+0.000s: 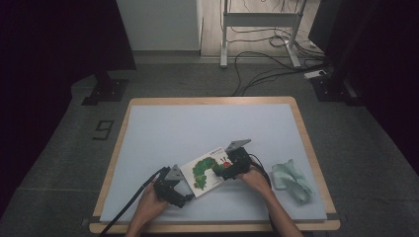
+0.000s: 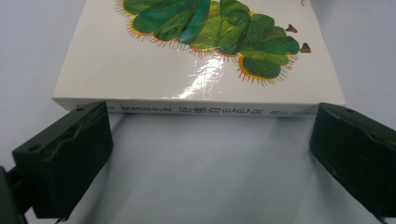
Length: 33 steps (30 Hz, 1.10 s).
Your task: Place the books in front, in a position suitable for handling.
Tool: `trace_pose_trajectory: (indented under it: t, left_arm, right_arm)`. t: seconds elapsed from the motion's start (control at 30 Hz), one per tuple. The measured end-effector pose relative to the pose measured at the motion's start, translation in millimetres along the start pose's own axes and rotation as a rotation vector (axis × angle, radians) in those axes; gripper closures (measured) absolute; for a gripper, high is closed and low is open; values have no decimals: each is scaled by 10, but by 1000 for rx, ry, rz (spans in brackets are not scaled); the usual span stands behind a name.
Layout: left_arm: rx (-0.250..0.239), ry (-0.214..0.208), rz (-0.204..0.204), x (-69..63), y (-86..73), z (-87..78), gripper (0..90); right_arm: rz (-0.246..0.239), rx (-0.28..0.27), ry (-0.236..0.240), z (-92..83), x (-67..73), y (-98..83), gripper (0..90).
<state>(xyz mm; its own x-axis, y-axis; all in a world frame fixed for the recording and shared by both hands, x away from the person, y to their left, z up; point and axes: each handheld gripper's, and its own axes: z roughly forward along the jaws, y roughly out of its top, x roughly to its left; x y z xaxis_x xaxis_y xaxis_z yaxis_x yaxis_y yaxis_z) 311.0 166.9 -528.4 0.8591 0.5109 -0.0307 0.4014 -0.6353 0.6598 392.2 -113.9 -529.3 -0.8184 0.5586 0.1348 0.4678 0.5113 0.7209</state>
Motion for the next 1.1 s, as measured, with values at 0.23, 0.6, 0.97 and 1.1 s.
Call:
trace_pose_trajectory:
  t: [0.23, 0.6, 0.97, 1.1]
  left_arm:
    - [6, 16, 7, 2, -8, -6, 0]
    - [5, 31, -8, 23, -33, -29, 0]
    - [5, 49, -23, 26, -77, -66, 0]
    - [6, 55, -29, 30, -103, -90, 0]
  right_arm:
    - [-33, 19, -80, -144, 89, 19, 3]
    - [-27, 22, -132, -497, 205, -24, 35]
    - [-1, 37, -193, -823, 206, -104, 29]
    - [2, 39, -211, -946, 205, -135, 28]
